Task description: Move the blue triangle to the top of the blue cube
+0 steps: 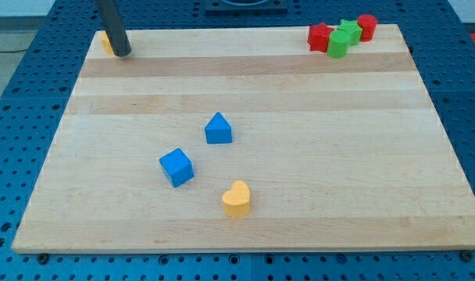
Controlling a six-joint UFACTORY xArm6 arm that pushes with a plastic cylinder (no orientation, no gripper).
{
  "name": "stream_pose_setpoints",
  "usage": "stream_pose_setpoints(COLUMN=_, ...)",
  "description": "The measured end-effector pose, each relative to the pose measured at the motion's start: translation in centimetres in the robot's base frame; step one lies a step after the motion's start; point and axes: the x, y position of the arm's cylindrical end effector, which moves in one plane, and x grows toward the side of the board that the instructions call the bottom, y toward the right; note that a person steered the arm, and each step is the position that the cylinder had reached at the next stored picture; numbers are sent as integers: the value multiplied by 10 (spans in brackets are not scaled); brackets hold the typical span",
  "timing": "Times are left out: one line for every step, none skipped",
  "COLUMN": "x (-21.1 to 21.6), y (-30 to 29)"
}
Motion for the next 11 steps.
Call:
stream_pose_setpoints(x=4, y=8)
stream_pose_setpoints(x=25, y=95)
stream_pose_setpoints(x=63, y=207)
stream_pose_setpoints(x=140, y=305)
stream_pose_setpoints(x=214, y=319)
stream_pose_setpoints(x=225, y=258)
stream_pose_setpoints(x=218, y=200)
stream_pose_setpoints(x=207, y=151)
stream_pose_setpoints(x=180, y=122)
stream_pose_setpoints(x=154, y=109)
stream_pose_setpoints(x=140, y=124)
